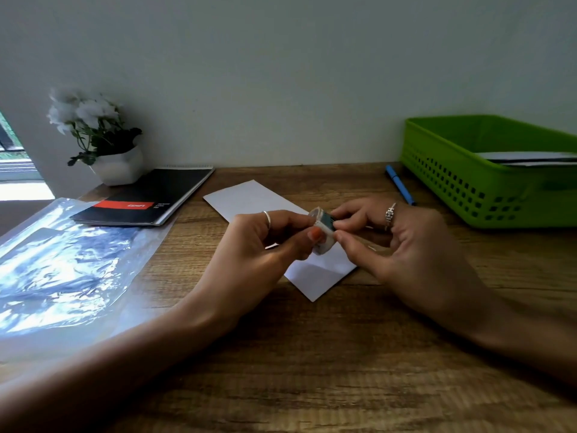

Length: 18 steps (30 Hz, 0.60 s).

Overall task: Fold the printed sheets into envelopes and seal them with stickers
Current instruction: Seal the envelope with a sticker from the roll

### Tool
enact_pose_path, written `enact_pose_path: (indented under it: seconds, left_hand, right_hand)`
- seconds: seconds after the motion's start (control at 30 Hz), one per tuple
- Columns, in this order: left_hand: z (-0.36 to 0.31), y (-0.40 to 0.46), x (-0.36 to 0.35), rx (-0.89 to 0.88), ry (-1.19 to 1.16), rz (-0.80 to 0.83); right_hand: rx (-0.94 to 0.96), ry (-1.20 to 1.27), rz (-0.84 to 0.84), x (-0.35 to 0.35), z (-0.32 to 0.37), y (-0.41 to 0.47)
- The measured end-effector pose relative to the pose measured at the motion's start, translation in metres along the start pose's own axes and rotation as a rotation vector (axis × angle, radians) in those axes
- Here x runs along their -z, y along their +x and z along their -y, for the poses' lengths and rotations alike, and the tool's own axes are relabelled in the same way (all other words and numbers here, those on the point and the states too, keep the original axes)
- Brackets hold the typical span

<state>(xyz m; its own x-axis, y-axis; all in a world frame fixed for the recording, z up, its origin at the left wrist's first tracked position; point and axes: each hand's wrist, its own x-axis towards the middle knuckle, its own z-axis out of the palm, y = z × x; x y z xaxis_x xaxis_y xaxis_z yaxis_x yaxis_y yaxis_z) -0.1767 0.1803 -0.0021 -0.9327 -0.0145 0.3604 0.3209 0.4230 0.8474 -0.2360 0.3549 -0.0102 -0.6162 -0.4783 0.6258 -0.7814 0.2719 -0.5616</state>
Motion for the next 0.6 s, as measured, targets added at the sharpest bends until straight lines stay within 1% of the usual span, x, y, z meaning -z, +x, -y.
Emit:
enact_pose_path:
  seconds: [0.07,0.17,0.3,0.5,0.6]
  left_hand:
    - [0.0007,-0.0002,0.0005,0.0,-0.001,-0.009]
    - [0.0014,-0.0002,0.0008,0.004,0.002,-0.018]
    - [0.0003,-0.0006,-0.0005,-0.01,-0.003,-0.026]
    - [0.0003,-0.002,-0.0022,-0.025,-0.026,-0.038]
    - [0.0004,-0.0015,-0.0014,-0.013,-0.022,-0.033]
  right_hand:
    - [0.046,-0.07,0.019,-0.0004,-0.0004,0.0002]
    - [0.163,-0.239,0.033,-0.0021,-0.0024,-0.0001]
    - [0.226,-0.374,0.061,-0.0041,-0.0025,-0.0011]
    - [0.27,-0.449,0.067,-0.0053,-0.0011,-0.001]
    - [0.26,-0.425,0.077,-0.0058,-0.0032,0.0006]
